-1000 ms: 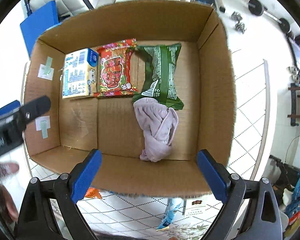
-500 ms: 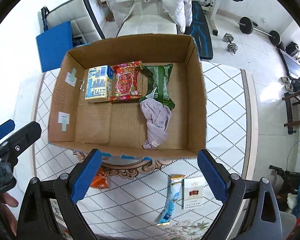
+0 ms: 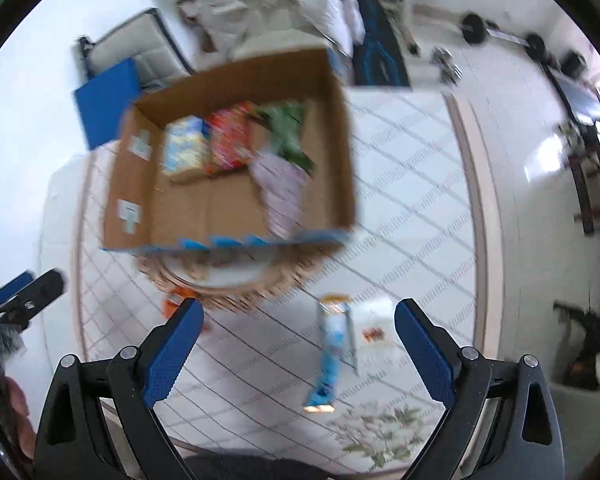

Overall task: Organize soft objects
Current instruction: 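Grasp the orange snack bag with the left gripper while the right grasps the white pack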

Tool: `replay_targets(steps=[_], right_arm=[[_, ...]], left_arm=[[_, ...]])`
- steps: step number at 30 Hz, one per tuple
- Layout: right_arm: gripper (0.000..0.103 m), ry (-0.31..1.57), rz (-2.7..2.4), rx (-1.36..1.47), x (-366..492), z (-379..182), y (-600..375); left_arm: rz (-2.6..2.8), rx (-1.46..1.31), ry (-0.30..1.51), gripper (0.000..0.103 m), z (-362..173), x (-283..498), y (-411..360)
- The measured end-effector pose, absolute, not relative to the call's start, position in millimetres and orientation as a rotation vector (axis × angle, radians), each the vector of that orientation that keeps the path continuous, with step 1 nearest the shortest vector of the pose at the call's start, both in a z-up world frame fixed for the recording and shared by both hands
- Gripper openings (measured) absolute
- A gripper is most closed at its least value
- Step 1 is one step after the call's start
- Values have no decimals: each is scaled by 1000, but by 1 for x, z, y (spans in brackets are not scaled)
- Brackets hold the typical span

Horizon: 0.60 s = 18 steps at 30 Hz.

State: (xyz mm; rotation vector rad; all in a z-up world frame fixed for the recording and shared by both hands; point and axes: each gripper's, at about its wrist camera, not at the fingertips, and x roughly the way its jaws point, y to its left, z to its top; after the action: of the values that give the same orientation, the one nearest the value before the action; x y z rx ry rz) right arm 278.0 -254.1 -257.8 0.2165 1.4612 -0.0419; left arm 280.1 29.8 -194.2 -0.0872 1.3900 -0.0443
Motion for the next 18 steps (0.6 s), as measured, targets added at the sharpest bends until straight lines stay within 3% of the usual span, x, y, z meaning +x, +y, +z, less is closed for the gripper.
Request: replay_targets(steps=[7, 12, 16, 17, 18], right_arm=[[98, 1634, -173, 313, 244, -366, -309], [98, 1703, -208, 361, 234, -419, -319], [98, 1724, -196, 371, 234, -436, -314], [98, 1728, -194, 362, 235, -440, -312], [96, 1738, -196, 350, 236, -445, -309]], left_arm=[[19, -228, 1640, 103, -315, 266, 44], [28, -231, 1714, 93, -363, 268, 27], [5, -219, 1737, 92, -383, 276, 10], [2, -216, 1744, 88, -386, 278, 7], [-2, -210, 1754, 75, -391, 280, 3]])
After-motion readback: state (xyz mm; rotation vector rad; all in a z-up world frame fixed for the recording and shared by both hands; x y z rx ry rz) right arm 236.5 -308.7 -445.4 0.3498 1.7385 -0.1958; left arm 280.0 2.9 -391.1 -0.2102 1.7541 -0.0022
